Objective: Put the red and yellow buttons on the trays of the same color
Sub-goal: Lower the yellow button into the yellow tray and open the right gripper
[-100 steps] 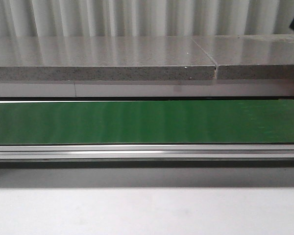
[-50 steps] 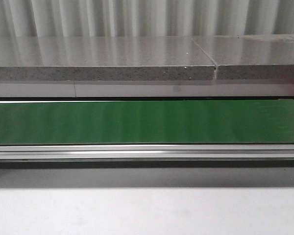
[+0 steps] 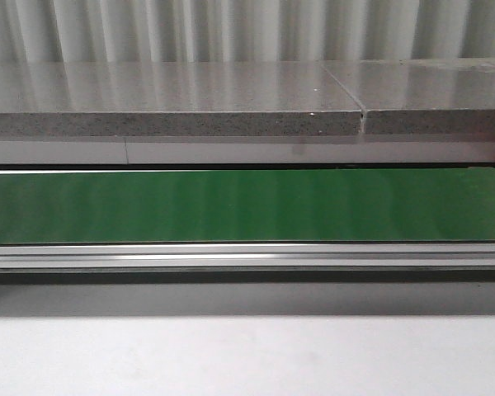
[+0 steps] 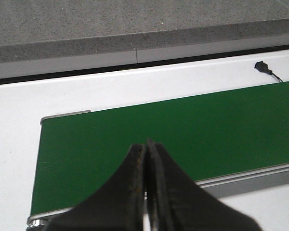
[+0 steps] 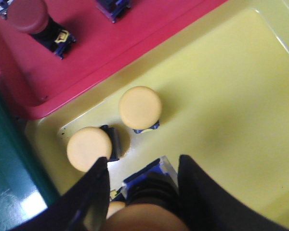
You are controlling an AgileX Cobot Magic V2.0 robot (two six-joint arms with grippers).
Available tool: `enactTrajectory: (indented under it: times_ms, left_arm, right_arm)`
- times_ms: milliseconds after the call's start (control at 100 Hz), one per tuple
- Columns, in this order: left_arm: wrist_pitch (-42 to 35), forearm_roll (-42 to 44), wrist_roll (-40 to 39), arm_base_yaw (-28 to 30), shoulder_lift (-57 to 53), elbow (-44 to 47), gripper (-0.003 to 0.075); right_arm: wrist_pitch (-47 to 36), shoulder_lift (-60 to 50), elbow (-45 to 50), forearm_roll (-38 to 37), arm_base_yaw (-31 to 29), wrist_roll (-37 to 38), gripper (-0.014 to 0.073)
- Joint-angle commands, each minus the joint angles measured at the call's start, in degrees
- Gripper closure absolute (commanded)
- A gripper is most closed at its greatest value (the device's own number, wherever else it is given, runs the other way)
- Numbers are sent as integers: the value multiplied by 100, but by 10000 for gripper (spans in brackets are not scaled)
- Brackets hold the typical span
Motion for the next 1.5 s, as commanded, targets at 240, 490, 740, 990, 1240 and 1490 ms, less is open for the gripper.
enactTrajectory:
  times_ms: [240,490,740,990,1240,1490]
  left_arm:
    - [-379,-159,8,-46,9,-146,740]
    - [-379,-159,8,-46,9,-146,740]
    - [-379,-159,8,-46,9,-146,740]
    - [-379,-159,8,-46,9,-146,740]
    - [-379,-159,8,-46,9,-146,740]
    - [-379,-159,8,-46,9,-146,740]
  right_arm:
    - [-286,784,-123,43,-96,111,442]
    - [-449,1142,-85,43,-96,161,442]
    - [-947,1299,348,37,-156,210,442]
    - [-1423,1299,668,42,-301,316,442]
    - [-1476,1299,667,42,-301,316,438]
    - [-1452,1409,667,48,-301,316,306]
